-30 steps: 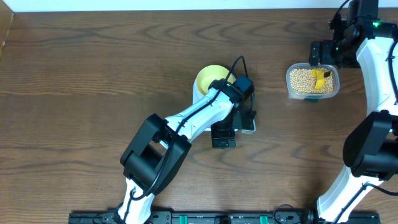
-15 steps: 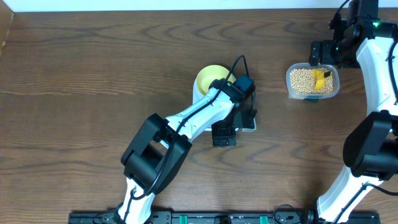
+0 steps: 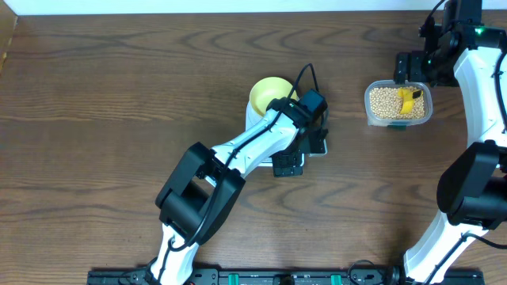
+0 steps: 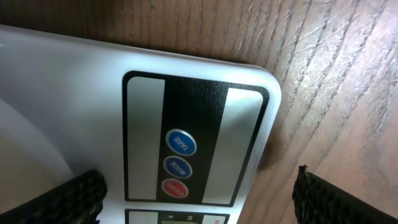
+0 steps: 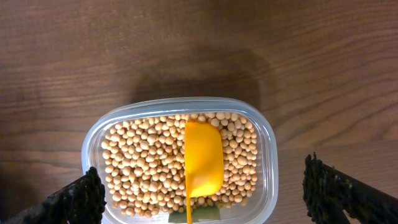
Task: Scoop item into bowl and weigh 50g on scale
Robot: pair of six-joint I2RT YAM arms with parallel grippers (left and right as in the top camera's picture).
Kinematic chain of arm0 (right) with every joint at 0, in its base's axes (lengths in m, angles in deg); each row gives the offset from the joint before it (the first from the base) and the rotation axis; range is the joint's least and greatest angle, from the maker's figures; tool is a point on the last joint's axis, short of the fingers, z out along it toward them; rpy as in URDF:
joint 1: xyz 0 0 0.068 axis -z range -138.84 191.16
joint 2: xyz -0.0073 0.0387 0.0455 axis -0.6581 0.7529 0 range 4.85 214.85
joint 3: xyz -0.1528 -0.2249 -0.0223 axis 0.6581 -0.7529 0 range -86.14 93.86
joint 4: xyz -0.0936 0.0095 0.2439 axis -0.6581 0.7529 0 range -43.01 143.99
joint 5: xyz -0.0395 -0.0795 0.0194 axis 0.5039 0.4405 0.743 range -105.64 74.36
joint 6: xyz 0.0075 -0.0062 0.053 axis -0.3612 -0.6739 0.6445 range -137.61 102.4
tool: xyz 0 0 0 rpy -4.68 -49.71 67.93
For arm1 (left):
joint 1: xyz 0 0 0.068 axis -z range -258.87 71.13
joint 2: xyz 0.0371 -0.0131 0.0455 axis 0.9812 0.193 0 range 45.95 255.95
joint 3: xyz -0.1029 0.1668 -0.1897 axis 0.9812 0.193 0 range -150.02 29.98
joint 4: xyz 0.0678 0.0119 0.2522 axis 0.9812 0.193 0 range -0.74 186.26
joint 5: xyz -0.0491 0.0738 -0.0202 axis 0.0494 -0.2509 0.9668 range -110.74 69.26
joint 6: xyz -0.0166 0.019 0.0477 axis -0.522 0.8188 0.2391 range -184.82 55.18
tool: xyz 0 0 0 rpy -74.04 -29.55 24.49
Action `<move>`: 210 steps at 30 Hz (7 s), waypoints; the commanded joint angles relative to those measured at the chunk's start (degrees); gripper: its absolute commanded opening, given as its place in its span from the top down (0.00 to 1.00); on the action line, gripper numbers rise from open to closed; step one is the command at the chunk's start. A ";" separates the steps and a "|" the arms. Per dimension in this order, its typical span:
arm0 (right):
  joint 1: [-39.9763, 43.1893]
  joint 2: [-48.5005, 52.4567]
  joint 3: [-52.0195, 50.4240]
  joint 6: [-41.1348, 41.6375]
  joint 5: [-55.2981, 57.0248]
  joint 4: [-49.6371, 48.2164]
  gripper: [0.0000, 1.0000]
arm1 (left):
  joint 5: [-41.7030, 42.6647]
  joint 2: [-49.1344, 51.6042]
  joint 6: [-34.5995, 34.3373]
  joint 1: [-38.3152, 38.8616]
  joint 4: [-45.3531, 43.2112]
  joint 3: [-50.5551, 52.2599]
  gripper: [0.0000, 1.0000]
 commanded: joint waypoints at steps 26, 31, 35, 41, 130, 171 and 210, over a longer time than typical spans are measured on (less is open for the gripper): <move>0.33 0.50 0.79 -0.11 0.09 0.02 0.01 | 27.04 -17.51 -18.36 -28.06 6.25 2.19 0.02; 0.33 0.50 0.79 -0.11 0.09 0.04 0.01 | 27.12 -17.07 -18.34 -35.58 3.06 2.19 0.02; 0.33 0.50 0.79 -0.13 0.09 0.02 0.01 | 27.10 -16.72 -18.32 -39.26 0.15 2.21 0.02; 0.33 0.50 0.79 -0.11 0.09 0.02 0.01 | 26.88 -16.68 -18.32 -42.18 -2.67 2.21 0.02; 0.33 0.50 0.79 -0.11 0.09 0.02 0.01 | -0.96 -14.23 -51.23 -16.59 -27.91 12.55 0.02; 0.26 0.50 0.79 -0.11 0.09 0.04 0.01 | 4.74 -33.09 -43.39 -13.18 -3.02 11.41 0.02; 0.22 0.50 0.79 -0.13 0.09 0.02 0.01 | -1.64 -21.18 -13.40 -9.60 -13.27 32.81 0.02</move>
